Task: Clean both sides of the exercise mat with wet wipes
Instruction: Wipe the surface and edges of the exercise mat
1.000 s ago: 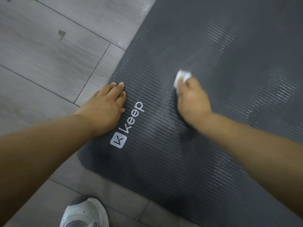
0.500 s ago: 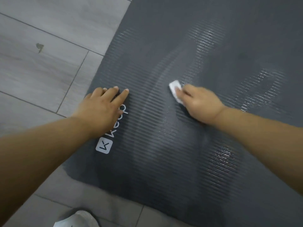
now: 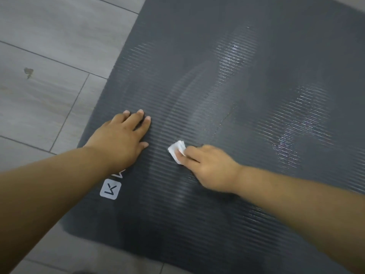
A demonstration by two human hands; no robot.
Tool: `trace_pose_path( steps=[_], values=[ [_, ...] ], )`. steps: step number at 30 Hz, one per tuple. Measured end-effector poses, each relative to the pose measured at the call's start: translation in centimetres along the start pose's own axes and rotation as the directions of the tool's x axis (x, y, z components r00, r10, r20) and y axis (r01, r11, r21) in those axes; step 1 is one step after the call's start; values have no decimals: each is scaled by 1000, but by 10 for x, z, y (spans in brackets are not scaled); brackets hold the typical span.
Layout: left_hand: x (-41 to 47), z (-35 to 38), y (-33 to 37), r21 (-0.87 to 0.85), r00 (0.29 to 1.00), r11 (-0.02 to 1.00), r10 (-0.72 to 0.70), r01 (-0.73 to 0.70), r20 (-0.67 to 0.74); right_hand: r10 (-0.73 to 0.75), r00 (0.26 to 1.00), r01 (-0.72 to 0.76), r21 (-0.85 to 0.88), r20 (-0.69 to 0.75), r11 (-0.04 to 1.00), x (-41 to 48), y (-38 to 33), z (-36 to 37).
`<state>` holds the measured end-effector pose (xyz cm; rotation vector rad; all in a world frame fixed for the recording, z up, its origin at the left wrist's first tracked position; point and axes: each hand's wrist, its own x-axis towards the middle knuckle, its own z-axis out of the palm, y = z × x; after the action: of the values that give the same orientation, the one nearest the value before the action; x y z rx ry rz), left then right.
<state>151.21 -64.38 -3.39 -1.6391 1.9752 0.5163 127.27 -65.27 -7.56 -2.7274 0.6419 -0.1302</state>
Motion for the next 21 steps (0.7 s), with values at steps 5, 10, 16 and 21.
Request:
trace_pose_path(
  steps=[5, 10, 16, 21],
  values=[
    [3, -5, 13, 40, 998, 998, -43, 45, -49, 487, 844, -525, -162, -223, 835, 11, 99, -40],
    [2, 2, 21, -95, 979, 994, -80, 63, -187, 920, 365, -929, 1, -146, 369, 14, 120, -62],
    [10, 24, 23, 90, 873, 966, 257, -241, -415, 236, 969, -237, -1, -76, 972, -48, -19, 13],
    [12, 24, 33, 111, 884, 973, 229, -201, -407, 68, 995, -68, 5, 73, 998, -66, -6, -3]
  ],
)
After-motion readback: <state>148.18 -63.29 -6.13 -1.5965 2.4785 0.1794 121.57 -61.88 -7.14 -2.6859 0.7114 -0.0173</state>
